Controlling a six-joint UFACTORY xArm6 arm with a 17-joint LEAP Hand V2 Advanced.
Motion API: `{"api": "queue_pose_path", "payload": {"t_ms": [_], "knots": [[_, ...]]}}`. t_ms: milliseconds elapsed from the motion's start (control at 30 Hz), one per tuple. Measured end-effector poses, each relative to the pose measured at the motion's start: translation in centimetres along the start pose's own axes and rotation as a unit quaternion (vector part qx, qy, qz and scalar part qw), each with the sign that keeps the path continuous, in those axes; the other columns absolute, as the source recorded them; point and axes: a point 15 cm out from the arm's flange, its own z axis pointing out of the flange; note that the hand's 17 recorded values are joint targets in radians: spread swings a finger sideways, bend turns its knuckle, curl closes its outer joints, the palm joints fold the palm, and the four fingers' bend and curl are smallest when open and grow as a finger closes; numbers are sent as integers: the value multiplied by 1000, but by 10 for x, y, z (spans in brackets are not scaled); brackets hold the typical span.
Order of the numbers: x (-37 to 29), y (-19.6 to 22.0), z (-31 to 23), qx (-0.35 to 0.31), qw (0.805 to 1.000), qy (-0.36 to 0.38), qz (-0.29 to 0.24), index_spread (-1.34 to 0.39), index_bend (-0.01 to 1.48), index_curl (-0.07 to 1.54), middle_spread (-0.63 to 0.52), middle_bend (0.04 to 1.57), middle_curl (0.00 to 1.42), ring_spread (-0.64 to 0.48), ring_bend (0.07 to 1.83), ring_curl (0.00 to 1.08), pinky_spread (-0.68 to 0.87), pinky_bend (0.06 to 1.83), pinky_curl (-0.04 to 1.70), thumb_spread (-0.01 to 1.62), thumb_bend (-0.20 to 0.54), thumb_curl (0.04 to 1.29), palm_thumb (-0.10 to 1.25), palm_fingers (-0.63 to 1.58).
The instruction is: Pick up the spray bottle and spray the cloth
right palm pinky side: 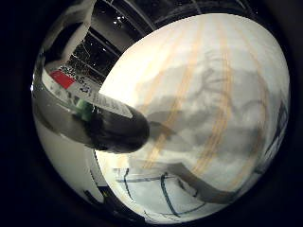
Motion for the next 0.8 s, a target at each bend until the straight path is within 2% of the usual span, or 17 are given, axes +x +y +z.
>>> {"api": "queue_pose_path", "payload": {"t_ms": [200,533,667,733,767,800], "knots": [[5,3,0,-2,1000,0,4,-163,1086,702,-57,1305,569,-145,1420,550,-219,952,1212,839,-26,830,975,1215],[15,17,4,-14,1000,2,10,-195,891,665,-54,1202,543,-125,1375,511,-294,968,988,773,-33,756,912,1193],[17,22,3,-28,1000,6,1,-231,597,638,-69,1090,522,-143,1327,494,-344,1044,902,695,-35,737,882,1046],[18,25,3,-38,999,9,-3,-306,278,582,-83,966,502,-152,1352,508,-377,1133,881,714,-30,718,883,808],[19,28,3,-47,999,12,-6,-344,181,544,-89,895,486,-145,1353,504,-388,1129,863,757,-29,702,880,709],[20,33,3,-59,998,16,-11,-388,166,508,-85,813,464,-133,1301,488,-387,1089,844,840,-27,678,861,529]]}}
